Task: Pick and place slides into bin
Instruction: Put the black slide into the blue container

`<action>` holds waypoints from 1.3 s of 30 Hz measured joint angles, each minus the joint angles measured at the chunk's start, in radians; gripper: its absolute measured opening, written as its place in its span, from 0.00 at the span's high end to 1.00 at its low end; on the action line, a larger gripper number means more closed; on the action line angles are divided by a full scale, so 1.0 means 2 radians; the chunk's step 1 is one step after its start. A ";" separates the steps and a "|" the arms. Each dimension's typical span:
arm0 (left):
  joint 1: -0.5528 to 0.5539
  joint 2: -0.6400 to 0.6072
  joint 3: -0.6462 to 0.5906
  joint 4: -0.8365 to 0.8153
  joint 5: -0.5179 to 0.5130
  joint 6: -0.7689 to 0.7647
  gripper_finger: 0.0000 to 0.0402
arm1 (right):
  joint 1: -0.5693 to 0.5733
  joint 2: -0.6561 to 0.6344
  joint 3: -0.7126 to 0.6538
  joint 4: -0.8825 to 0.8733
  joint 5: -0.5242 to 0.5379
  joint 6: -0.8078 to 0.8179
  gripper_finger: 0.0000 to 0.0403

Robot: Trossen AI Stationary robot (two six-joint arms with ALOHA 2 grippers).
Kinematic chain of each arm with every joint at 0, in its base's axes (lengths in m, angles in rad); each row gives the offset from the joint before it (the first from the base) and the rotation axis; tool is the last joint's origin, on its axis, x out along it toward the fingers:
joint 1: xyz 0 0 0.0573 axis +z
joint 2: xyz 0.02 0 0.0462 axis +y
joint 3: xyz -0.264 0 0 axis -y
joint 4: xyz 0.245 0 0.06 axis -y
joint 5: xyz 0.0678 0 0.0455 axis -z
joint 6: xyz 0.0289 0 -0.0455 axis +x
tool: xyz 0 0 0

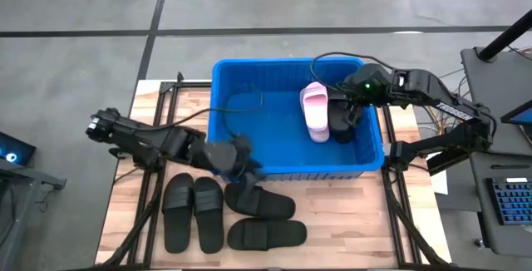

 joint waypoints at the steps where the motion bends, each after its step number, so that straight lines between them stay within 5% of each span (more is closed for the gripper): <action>1: -0.008 0.004 0.011 -0.042 0.008 -0.020 0.54 | 0.000 0.000 -0.002 0.002 0.000 0.000 0.47; 8: -0.079 0.014 0.036 -0.250 0.073 -0.121 0.54 | 0.000 0.001 -0.013 0.020 0.000 0.031 0.47; 18: -0.221 0.010 -0.049 -0.394 0.069 -0.176 0.54 | 0.000 0.000 -0.025 0.029 0.000 0.108 0.47; 28: -0.332 0.006 -0.220 -0.290 0.046 -0.285 0.54 | 0.000 0.000 -0.055 0.031 0.000 0.151 0.47; 39: -0.347 0.006 -0.308 -0.251 0.009 -0.291 0.54 | 0.000 0.000 -0.080 0.031 0.000 0.175 0.47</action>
